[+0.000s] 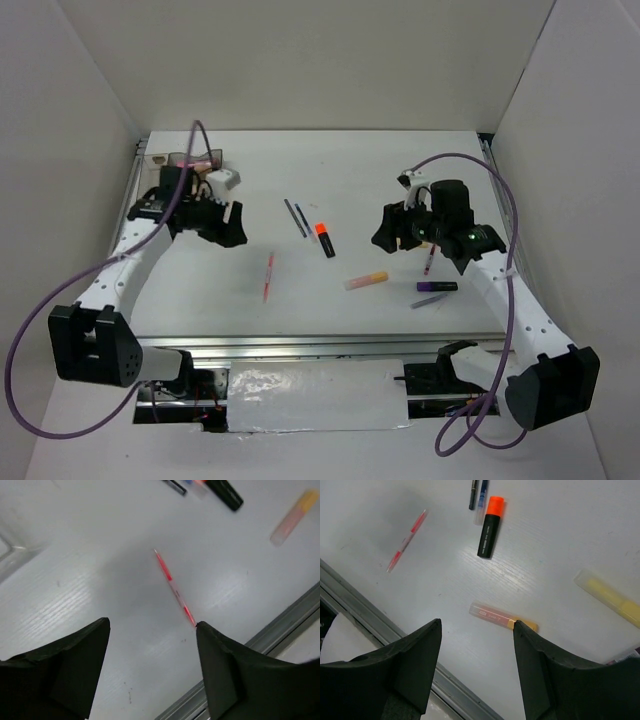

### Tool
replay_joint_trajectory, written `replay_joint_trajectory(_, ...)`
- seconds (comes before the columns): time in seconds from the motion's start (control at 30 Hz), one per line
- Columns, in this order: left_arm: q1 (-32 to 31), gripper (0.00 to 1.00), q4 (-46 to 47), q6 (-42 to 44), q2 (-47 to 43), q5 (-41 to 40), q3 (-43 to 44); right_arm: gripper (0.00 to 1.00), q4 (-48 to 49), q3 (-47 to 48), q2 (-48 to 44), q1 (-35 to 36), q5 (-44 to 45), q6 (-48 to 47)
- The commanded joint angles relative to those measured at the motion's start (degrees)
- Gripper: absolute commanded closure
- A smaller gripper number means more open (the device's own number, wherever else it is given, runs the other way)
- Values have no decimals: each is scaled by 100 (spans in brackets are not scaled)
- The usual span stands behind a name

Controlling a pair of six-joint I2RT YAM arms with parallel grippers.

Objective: Sort the stationery into containers
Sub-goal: Pick up the pen from the center of the board.

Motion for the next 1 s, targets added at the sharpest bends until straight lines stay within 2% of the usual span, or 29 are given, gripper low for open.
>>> replay_joint_trajectory(0.0, -1011, 23, -33, 129, -408, -1123, -308, 34, 97, -147, -166, -9, 120, -97)
replay_joint_trajectory(0.03, -1196, 45, 36, -141, -417, -1334, -378, 34, 97, -147, -174, 0, 120, -88)
replay_joint_trajectory(0.07, -1442, 72, 54, -248, -347, -1597, -509, 34, 106, -156, -166, 0, 120, -88)
replay_joint_trajectory(0.13, -1750, 84, -50, -486, -163, -1757, -528, 34, 97, -164, -174, -9, 129, -88)
replay_joint_trajectory(0.37, -2138, 76, -218, -768, 970, -1810, -370, 34, 141, -270, -236, -26, 216, -88)
replay_joint_trajectory(0.63, -2270, 64, -148, -1014, 2060, -1433, -97, 33, 150, -349, -280, -79, 243, -97)
replay_joint_trajectory(0.77, -2262, 58, -87, -1058, 2395, -1494, -18, 33, 106, -384, -262, -88, 234, -97)
replay_joint_trajectory(0.97, -2271, 57, 37, -1093, 2747, -1503, -27, 34, 141, -384, -183, -96, 181, -88)
